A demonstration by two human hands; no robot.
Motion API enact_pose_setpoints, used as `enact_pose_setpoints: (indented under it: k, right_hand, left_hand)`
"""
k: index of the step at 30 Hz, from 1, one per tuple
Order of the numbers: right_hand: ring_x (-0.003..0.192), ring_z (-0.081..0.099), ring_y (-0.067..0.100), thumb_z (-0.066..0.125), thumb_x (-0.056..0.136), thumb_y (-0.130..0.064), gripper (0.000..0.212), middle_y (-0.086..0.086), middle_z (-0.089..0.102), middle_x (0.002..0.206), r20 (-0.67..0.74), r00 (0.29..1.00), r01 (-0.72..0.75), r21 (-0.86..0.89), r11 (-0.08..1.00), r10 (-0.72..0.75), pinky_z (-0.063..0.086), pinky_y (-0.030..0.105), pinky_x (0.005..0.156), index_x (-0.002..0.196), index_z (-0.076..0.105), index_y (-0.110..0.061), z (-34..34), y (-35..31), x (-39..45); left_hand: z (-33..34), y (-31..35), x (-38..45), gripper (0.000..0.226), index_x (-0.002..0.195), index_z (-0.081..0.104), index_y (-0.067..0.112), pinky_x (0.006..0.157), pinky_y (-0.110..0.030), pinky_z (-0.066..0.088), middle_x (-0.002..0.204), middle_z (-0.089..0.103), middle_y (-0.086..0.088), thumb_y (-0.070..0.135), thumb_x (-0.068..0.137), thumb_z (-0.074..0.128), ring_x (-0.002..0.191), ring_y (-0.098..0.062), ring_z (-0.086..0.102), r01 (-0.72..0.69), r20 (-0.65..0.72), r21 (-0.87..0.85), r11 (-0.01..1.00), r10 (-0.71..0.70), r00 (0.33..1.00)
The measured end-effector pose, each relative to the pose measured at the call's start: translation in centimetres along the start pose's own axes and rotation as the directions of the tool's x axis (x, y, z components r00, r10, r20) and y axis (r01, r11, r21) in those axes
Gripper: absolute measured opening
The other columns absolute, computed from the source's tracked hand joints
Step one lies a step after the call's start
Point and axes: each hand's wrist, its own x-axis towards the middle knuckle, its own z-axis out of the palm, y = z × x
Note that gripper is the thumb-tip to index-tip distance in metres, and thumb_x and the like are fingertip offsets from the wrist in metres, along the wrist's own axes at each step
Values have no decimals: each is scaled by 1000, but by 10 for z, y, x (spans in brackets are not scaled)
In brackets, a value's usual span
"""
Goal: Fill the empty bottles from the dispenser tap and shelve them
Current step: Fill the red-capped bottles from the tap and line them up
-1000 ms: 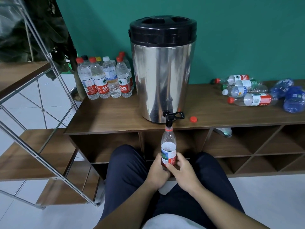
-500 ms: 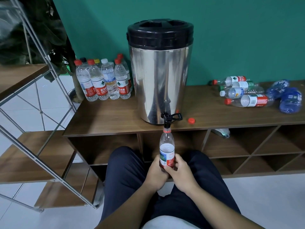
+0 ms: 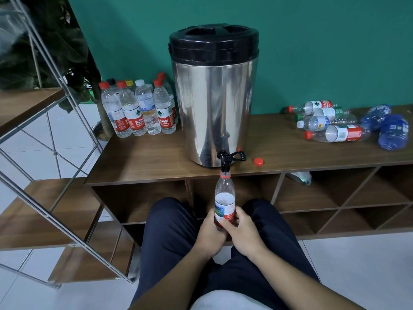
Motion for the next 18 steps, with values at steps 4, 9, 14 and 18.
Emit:
enact_pose_setpoints:
  k: [4, 9, 14, 18]
  right_hand:
    - [105, 77, 4, 84, 96, -33, 30, -14, 81, 113, -2, 1000, 1, 23, 1000, -1, 64, 40, 98, 123, 72, -34, 0, 0, -1]
    - [105, 78, 8, 84, 95, -33, 27, -12, 82, 111, 10, 1000, 10, 43, 999, -10, 63, 44, 99, 120, 72, -32, 1, -1, -2]
    - [102, 78, 9, 83, 96, -34, 23, -10, 82, 109, 14, 1000, 21, 43, 999, -22, 63, 45, 97, 117, 73, -31, 0, -4, -3]
    - [101, 79, 9, 83, 97, -31, 22, -10, 82, 108, 15, 1000, 14, 58, 998, -15, 63, 44, 97, 117, 74, -30, -2, -5, -5]
  left_hand:
    - [0, 1, -2, 45, 133, 64, 21, 86, -26, 65, 117, 81, 2, 5, 93, 77, 109, -15, 80, 34, -1, -45, 998, -34, 999]
    - [-6, -4, -1, 51, 133, 65, 22, 102, -35, 64, 121, 81, 2, 17, 84, 78, 114, -14, 79, 14, -8, -9, 1000, -15, 1000]
    - [-9, -6, -3, 51, 133, 68, 20, 100, -32, 63, 119, 83, 3, -4, 89, 77, 112, -14, 79, -6, 16, -49, 999, 7, 1000]
    - [-12, -5, -5, 54, 136, 69, 18, 102, -32, 62, 122, 83, 2, -6, 90, 82, 115, -15, 79, -36, 41, -62, 997, 39, 998]
